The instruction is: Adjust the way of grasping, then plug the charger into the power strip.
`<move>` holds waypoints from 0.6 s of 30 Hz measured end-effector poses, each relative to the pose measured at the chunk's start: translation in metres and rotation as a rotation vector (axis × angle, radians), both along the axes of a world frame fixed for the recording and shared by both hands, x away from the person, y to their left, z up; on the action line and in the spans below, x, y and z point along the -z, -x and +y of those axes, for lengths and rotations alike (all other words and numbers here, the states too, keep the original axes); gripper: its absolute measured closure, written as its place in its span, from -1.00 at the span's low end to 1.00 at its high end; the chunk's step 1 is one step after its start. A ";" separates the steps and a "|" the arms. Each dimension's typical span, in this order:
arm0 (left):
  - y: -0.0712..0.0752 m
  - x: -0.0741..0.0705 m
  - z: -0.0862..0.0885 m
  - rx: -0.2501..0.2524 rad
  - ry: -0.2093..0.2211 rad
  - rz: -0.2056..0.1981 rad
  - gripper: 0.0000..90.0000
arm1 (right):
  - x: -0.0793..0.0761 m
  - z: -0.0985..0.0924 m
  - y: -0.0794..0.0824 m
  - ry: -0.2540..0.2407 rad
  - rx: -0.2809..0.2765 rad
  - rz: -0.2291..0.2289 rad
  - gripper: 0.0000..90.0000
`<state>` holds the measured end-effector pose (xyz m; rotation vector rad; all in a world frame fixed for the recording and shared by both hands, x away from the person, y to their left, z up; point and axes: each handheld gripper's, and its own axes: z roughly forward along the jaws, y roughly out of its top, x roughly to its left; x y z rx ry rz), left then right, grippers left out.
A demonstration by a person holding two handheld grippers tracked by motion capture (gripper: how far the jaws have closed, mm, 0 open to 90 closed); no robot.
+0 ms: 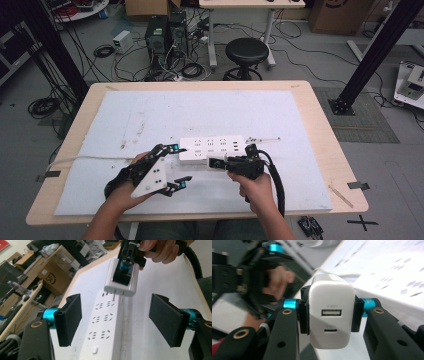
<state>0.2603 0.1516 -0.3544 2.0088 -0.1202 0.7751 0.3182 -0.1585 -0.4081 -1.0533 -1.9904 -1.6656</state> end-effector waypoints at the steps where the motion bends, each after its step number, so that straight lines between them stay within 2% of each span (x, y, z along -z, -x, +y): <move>1: -0.001 -0.003 0.005 -0.014 0.006 0.001 -0.41 | 0.000 0.000 0.000 0.000 0.000 0.000 0.40; 6: -0.011 -0.015 0.024 -0.105 0.032 0.037 -0.46 | -0.008 -0.013 -0.004 -0.011 0.048 -0.034 0.40; 7: -0.013 -0.016 0.026 -0.113 0.054 0.042 -0.48 | -0.009 -0.014 -0.005 -0.010 0.045 -0.042 0.40; 10: -0.018 -0.019 0.032 -0.130 0.076 0.052 -0.48 | -0.011 -0.016 -0.007 0.002 0.050 -0.044 0.40; 18: -0.027 -0.018 0.035 -0.140 0.068 0.072 -0.48 | -0.009 -0.013 -0.014 0.000 0.071 -0.053 0.40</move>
